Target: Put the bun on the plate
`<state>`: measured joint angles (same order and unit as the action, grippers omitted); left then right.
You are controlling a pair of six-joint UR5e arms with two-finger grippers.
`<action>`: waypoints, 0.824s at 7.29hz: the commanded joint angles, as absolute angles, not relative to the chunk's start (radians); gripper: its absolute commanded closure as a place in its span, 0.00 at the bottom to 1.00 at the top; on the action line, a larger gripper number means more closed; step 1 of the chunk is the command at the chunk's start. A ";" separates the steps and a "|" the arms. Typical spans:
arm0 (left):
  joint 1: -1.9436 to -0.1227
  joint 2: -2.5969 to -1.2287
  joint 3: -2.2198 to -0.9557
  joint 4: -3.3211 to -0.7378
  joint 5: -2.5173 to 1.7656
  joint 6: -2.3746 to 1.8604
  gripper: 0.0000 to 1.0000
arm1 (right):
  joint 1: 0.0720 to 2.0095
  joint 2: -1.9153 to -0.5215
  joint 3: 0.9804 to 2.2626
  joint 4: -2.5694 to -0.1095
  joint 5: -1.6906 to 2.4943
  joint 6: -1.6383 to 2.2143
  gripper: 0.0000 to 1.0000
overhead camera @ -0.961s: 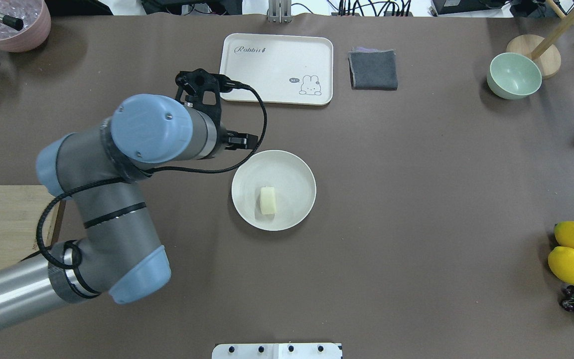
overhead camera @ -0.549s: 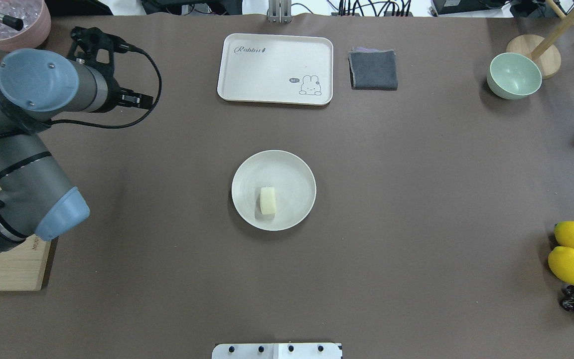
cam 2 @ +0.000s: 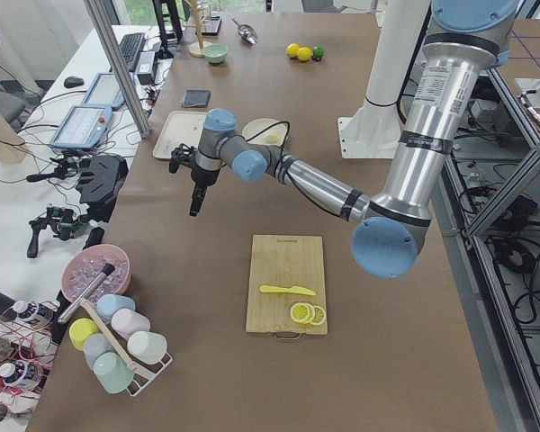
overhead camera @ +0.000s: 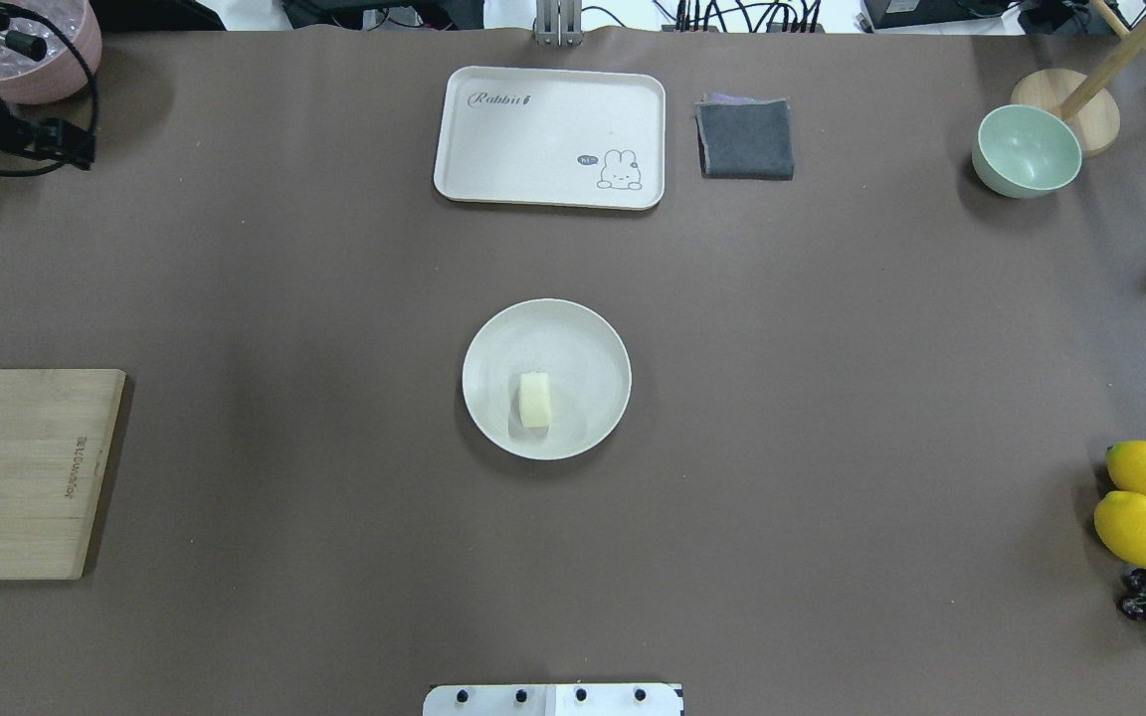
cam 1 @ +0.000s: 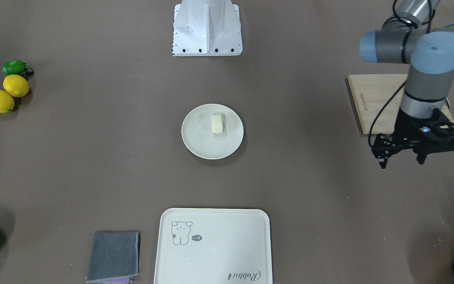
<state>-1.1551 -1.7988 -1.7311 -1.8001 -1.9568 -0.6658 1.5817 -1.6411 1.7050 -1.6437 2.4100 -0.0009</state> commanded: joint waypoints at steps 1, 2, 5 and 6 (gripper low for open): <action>-1.395 -1.639 -1.733 -1.808 -2.208 -0.372 0.02 | 1.598 -1.635 1.741 -1.707 2.410 -0.012 0.00; -1.490 -1.590 -1.735 -1.796 -2.303 -0.254 0.02 | 1.598 -1.635 1.740 -1.707 2.410 -0.011 0.00; -1.626 -1.508 -1.720 -1.787 -2.454 -0.183 0.02 | 1.597 -1.635 1.737 -1.686 2.398 -0.012 0.00; -1.631 -1.490 -1.718 -1.787 -2.459 -0.183 0.02 | 1.597 -1.634 1.741 -1.686 2.395 -0.011 0.00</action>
